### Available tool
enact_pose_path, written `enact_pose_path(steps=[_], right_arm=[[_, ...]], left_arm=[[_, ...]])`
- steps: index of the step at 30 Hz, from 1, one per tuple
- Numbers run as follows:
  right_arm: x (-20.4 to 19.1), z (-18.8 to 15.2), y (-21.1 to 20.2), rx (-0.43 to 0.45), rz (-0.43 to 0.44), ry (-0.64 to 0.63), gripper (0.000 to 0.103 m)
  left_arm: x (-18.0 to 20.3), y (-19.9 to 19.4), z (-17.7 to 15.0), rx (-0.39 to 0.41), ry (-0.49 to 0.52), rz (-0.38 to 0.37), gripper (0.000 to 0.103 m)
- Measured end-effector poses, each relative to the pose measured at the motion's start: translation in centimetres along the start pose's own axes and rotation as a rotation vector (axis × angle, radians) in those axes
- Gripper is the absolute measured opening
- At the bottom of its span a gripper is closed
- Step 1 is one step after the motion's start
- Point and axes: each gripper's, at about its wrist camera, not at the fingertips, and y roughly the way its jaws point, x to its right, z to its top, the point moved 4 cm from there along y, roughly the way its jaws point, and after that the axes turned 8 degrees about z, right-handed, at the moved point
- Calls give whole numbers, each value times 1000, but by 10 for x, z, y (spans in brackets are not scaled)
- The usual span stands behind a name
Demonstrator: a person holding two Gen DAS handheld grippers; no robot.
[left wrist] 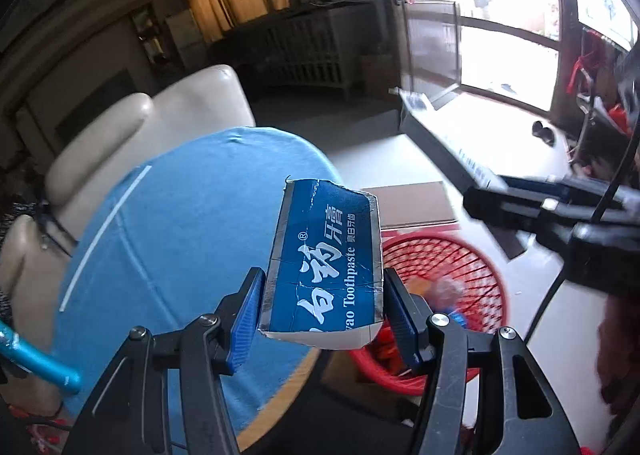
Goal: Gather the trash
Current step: 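Lower both boxes over the red basket and open both tools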
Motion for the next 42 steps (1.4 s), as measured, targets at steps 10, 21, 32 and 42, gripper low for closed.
enact_pose_path(steps=[10,21,32,42], right_arm=[[36,6,-8,0,0,130,51],[85,1,-11,-41,-28,304,51],[101,-2,-15,-88,-23,361,52],[93,-10,-3,-153,26,363,55]], left_arm=[[25,-5,20,-5,-25,-117,61],[23,16,3,-81,-109,-222,61],[26,39,-3,-139,-136,-262,61],[36,42,-8,-147,-109,-313,62]])
